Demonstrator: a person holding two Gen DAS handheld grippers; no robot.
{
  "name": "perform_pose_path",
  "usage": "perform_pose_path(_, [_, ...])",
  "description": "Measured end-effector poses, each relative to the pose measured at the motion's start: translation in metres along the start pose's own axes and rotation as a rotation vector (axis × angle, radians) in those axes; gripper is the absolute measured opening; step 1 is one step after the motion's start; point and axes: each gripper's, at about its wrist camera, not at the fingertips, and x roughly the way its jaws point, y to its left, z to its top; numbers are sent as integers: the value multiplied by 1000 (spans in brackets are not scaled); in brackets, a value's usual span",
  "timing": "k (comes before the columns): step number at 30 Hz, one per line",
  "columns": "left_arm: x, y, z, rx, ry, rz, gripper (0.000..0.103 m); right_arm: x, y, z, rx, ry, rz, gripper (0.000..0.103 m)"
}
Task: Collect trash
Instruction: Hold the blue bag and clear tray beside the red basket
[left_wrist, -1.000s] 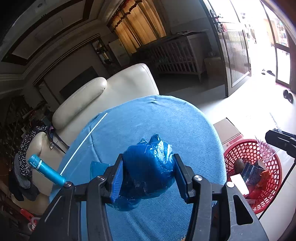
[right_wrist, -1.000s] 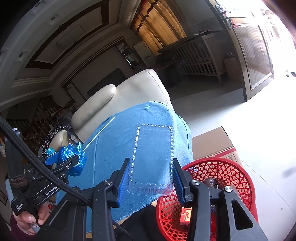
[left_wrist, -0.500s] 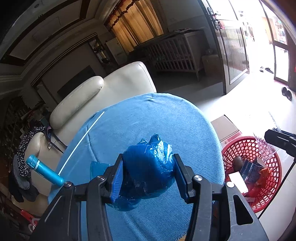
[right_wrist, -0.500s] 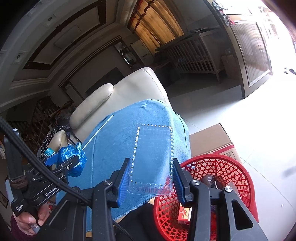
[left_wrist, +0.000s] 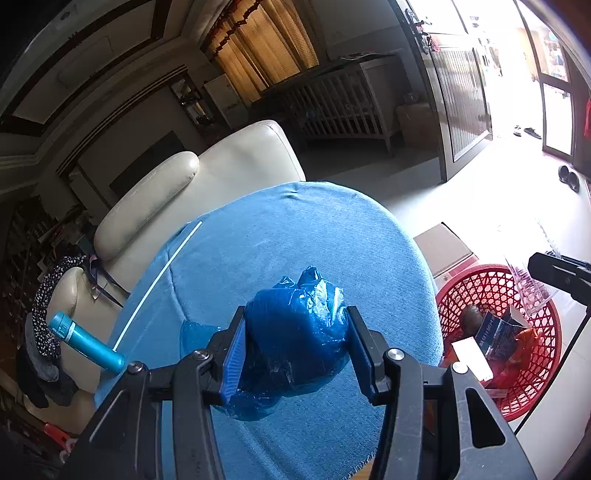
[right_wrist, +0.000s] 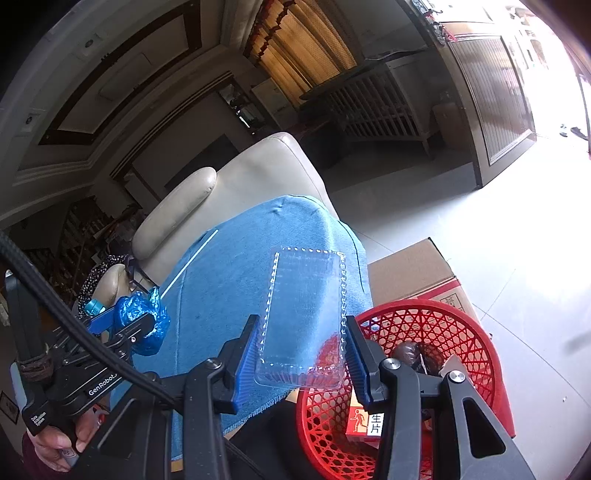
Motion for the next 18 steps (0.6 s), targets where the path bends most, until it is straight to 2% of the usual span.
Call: perform_pose_path(18, [4, -20, 4, 55, -8, -23, 53, -5, -15, -4, 29, -8, -21, 46])
